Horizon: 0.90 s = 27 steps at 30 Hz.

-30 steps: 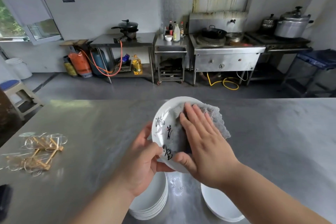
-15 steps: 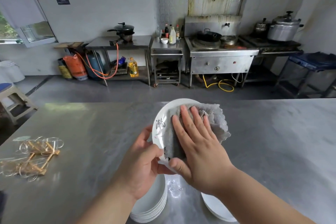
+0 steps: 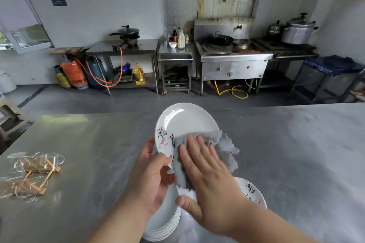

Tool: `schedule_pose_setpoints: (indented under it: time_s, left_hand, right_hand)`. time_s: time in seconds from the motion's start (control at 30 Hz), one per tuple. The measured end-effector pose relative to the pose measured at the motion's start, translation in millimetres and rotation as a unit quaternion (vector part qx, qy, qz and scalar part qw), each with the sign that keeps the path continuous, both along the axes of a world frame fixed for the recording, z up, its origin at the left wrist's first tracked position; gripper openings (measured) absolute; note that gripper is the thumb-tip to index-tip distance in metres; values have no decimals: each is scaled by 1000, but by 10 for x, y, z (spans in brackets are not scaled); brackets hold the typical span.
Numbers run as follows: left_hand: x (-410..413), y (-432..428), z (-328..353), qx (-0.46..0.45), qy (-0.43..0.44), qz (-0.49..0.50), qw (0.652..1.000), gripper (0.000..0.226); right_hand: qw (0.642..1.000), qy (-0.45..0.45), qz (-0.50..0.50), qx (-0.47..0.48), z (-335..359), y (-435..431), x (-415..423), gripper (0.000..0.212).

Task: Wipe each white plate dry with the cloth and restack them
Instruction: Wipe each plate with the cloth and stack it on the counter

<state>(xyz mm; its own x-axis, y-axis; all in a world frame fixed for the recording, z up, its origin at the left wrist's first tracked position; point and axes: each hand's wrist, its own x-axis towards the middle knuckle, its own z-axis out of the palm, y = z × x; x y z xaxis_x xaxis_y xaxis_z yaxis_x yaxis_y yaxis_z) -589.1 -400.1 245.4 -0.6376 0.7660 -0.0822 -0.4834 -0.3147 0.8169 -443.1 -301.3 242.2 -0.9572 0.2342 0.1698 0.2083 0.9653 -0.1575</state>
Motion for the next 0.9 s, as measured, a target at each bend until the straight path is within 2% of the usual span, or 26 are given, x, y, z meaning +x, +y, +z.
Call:
schedule_pose_setpoints:
  time_s: [0.1,0.3,0.47,0.53,0.67,0.73,0.9]
  left_hand:
    - [-2,-15,-51,9,-25,10,1000,53]
    - [75,-33,-91,7,-29,-48,998,53]
    - [54,72,-5,19,-50,20,998,46]
    - [63,75,-25,27,-54,26,998,49]
    - [91,42,-29,12,-48,-9,999,59]
    - [98,70,-6,18,-47,-17,999,60]
    - [150,139,29,4,-50,16,999,56]
  right_hand:
    - [999,-5,30,-17,-162,-55,72,103]
    - [993,-46,-105,13,83,411,41,99]
    - [999,-19,-22,-21,-84,-91,148,107]
    - [999,-30,-26,-21,-100,-130,195,108]
    - [990,-69,-115,33,105,233,185,106]
    - [988,-72,-137,29,169,305,174,107]
    - [995,26,-2,-96,-64,-158,205,105]
